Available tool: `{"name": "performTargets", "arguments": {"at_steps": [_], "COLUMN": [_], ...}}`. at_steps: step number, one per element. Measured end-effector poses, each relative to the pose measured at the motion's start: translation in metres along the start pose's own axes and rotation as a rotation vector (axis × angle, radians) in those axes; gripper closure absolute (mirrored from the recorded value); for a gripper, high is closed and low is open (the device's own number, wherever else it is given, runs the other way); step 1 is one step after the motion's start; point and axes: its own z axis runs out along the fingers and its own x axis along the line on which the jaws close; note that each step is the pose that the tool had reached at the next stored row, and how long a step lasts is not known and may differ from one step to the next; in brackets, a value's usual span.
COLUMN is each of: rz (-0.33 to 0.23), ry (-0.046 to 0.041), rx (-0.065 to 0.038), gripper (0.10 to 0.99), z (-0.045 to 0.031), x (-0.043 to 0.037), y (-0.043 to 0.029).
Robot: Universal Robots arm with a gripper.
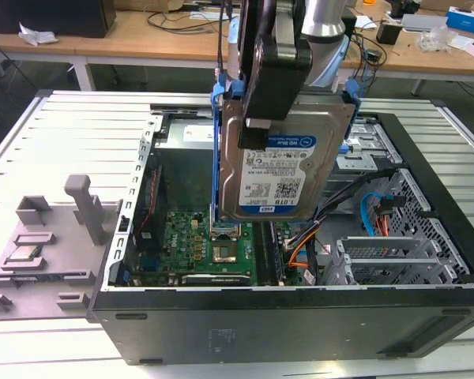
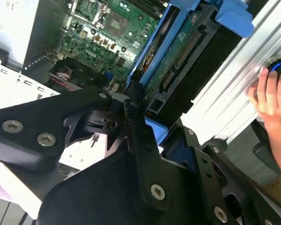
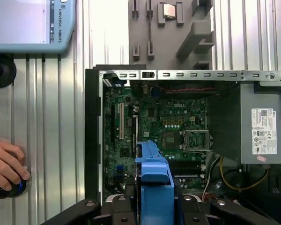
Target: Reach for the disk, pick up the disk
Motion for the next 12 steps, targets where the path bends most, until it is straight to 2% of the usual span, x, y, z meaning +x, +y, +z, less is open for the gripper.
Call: {"name": "performTargets", "arguments": {"at_steps": [7,9,12], "rz": [0.0,0.0,0.0], "ry": [0.0003,0.0006,0.0006], "rx": [0.0,0.0,0.0], "gripper": [0.722,0.722,0.722], "z": [0.0018,0.0022,0.0024], "x": [0.0184,0.0221,0.0235], "y": [-0.0005,-0.0007,-0.0006]}}
